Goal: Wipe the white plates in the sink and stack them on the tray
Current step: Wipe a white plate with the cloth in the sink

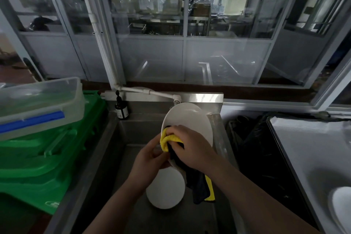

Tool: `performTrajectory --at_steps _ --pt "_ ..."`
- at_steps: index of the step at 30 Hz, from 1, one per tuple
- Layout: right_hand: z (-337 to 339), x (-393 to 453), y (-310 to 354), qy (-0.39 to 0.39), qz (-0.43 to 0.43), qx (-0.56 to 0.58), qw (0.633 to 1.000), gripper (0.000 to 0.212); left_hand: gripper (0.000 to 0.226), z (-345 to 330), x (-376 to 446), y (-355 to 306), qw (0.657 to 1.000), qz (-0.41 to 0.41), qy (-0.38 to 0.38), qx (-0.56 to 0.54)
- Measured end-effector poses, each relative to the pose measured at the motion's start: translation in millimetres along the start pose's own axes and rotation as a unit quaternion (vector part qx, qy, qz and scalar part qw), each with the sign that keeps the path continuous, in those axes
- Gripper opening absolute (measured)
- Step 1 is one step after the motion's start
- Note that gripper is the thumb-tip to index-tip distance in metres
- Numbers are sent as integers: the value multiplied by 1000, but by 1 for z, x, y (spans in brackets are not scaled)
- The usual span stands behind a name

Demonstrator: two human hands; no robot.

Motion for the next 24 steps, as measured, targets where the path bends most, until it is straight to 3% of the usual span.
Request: performTrajectory --at_steps 24 --pt "19 1 -52 -85 -102 -45 990 27 52 2 3 -5 998 4 -1 -58"
Point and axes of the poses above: each hand's wrist, its own x-axis towards the middle knuckle, its own z-axis out of the back of the hand, y = z × x, the point moved 6 cm from there along x, towards the middle knuckle, and after that the axes turned 4 degrees about -y, right-handed, at the moved point
